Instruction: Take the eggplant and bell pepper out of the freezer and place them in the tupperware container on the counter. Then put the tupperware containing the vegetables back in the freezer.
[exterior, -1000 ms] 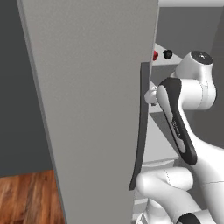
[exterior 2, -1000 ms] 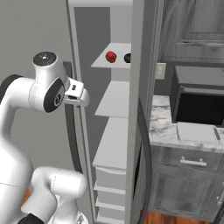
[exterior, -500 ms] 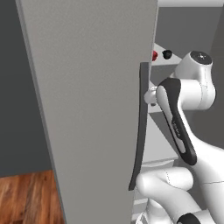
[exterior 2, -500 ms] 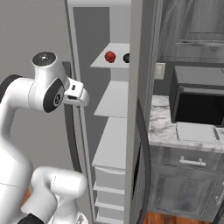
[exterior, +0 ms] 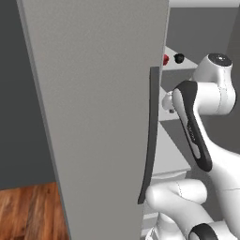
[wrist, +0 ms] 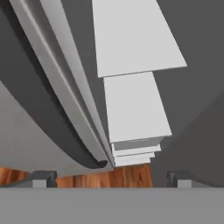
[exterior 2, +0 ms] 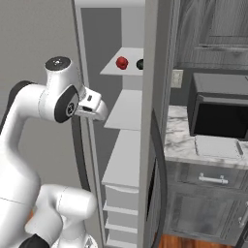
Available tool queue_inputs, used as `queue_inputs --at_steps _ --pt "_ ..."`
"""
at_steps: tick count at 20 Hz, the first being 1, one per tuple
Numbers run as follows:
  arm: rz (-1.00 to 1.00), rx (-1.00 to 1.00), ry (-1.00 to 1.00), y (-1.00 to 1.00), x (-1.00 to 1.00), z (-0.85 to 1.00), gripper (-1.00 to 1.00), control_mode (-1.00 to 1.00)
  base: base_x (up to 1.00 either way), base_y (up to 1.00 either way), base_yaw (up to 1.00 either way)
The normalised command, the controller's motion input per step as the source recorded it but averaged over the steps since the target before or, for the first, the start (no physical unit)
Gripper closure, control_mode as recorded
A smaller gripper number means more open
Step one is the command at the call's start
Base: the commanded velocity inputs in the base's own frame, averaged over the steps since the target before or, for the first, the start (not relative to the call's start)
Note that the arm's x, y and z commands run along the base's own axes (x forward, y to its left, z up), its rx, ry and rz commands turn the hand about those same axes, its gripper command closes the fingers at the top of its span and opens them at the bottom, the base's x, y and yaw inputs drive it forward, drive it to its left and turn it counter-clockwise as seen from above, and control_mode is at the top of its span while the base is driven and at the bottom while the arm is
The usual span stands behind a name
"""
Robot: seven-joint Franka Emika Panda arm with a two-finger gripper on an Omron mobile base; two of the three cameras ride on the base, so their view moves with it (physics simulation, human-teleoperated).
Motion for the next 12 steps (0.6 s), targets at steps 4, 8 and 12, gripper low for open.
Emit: queue_inputs --at_steps 4,8,12 --pt "-0.14 0.00 0.04 -0.41 0.50 0.00 -1.00 -1.00 0.00 0.00 0.00" --pt "-0.09 0.00 0.03 -0.14 0.27 0.00 -1.00 -1.00 0.00 0.00 0.00" --pt "-0.01 0.03 0.00 -0.28 0.23 0.10 -1.00 -1.00 0.00 0.00 0.00"
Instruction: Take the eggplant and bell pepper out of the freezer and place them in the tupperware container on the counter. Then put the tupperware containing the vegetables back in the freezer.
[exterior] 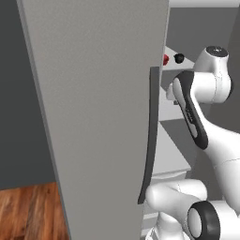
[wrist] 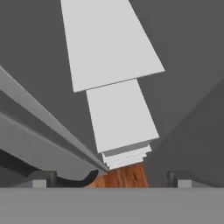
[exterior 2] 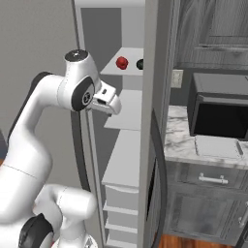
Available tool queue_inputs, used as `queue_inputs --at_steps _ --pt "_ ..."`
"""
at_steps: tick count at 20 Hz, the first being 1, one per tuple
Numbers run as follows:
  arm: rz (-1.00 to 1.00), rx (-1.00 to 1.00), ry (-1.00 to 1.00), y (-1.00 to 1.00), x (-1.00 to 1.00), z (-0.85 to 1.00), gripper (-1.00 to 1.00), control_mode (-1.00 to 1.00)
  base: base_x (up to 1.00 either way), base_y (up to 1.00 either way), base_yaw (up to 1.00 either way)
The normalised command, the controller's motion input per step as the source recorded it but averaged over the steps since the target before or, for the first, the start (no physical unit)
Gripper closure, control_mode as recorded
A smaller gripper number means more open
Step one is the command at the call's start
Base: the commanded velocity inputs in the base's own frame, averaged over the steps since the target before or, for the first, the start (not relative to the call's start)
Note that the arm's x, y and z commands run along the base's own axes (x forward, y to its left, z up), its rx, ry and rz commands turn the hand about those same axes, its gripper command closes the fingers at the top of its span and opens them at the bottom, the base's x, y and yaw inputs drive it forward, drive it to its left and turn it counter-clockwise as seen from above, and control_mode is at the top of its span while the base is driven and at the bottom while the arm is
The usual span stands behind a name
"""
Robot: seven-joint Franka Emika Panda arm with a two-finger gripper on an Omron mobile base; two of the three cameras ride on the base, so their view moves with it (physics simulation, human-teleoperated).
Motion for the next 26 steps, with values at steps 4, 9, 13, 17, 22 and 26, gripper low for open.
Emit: queue_inputs --at_steps 4,9,13,17,22,26 --pt "0.02 0.14 0.00 -0.32 0.31 0.25 -1.00 -1.00 0.00 0.00 0.00" --pt "0.05 0.15 0.00 -0.23 0.36 0.31 -1.00 -1.00 0.00 0.00 0.00" --pt "0.06 0.11 0.00 -0.05 0.38 0.20 -1.00 -1.00 0.00 0.00 0.00" --pt "0.05 0.00 0.00 0.00 0.43 0.00 -1.00 -1.00 0.00 0.00 0.00" --pt "0.04 -0.01 0.03 -0.08 0.45 0.06 -1.00 -1.00 0.00 0.00 0.00" --pt "0.00 -0.02 0.02 -0.13 0.42 0.13 -1.00 -1.00 0.00 0.00 0.00"
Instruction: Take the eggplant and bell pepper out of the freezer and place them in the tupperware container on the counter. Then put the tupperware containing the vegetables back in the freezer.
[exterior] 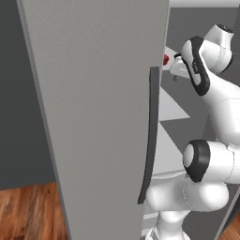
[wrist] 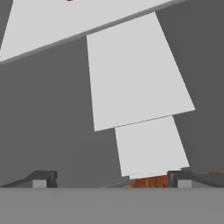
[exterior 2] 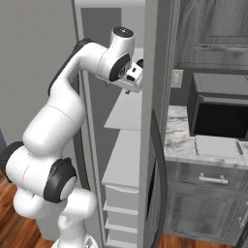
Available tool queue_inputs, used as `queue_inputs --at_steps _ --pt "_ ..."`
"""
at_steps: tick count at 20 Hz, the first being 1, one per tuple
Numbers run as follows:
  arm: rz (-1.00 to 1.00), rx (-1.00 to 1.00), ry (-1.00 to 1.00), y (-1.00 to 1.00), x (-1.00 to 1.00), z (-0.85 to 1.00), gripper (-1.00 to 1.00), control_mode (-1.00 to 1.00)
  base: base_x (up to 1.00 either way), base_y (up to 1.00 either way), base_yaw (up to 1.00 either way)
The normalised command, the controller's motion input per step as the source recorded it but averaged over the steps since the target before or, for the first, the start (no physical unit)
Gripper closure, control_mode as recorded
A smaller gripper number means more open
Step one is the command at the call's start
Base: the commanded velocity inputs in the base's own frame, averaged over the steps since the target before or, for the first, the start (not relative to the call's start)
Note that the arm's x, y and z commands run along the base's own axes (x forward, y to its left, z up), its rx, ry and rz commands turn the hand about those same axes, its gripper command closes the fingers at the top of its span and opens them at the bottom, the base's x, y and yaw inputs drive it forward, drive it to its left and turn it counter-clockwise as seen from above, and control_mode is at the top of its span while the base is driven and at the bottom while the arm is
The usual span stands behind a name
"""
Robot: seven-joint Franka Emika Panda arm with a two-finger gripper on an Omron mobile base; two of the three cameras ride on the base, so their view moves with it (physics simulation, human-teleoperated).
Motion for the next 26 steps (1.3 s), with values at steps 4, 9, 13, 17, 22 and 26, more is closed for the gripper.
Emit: queue_inputs --at_steps 4,9,13,17,22,26 --pt "0.00 -0.01 0.00 -0.17 0.37 0.18 -1.00 -1.00 0.00 0.00 0.00" --pt "0.00 -0.02 0.00 -0.14 0.32 0.20 -1.00 -1.00 0.00 0.00 0.00" --pt "0.00 -0.06 -0.10 -0.09 0.38 0.07 -1.00 -1.00 0.00 0.00 0.00" --pt "0.00 -0.06 -0.12 -0.06 0.27 0.02 -1.00 -1.00 0.00 0.00 0.00" --pt "0.00 -0.05 -0.16 0.00 0.14 0.01 -1.00 -1.00 0.00 0.00 0.00" --pt "0.00 -0.05 -0.22 0.00 0.00 0.00 -1.00 -1.00 0.00 0.00 0.00"
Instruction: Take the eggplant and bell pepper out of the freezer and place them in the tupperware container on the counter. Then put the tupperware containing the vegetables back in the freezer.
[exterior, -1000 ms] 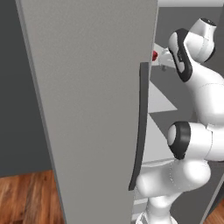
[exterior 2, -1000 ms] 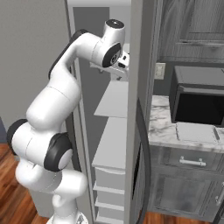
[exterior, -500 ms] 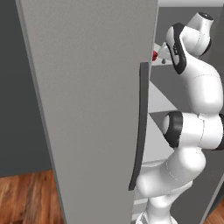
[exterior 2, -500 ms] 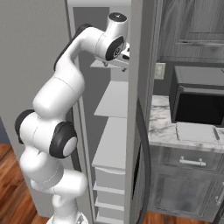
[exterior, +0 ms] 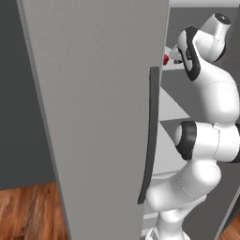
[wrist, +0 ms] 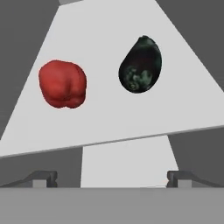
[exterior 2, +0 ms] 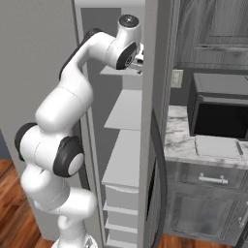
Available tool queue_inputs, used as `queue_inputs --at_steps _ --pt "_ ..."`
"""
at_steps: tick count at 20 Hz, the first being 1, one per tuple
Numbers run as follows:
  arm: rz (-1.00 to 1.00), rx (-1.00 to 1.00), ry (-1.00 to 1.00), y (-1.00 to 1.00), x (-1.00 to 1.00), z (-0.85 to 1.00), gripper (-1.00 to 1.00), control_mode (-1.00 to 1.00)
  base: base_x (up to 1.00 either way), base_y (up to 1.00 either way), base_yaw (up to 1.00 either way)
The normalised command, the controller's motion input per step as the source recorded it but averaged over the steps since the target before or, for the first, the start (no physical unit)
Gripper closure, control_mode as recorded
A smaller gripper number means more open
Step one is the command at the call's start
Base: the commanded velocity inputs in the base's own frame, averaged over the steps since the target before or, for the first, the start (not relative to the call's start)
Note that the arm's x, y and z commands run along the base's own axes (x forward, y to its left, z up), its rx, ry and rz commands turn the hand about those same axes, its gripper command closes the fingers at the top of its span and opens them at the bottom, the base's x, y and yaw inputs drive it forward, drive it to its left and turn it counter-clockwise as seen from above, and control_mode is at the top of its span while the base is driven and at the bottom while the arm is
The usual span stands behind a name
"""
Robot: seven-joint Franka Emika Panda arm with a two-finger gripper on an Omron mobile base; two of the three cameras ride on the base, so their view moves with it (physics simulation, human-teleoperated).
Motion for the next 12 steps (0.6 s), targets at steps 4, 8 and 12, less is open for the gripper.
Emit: queue_inputs --at_steps 4,8,12 --pt "0.00 -0.02 0.01 0.00 0.06 0.00 -1.00 -1.00 0.00 0.00 0.00" --pt "-0.01 -0.05 0.00 0.00 0.16 0.00 -1.00 -1.00 0.00 0.00 0.00" --pt "-0.03 -0.05 -0.06 0.00 0.09 0.00 -1.00 -1.00 0.00 0.00 0.00"
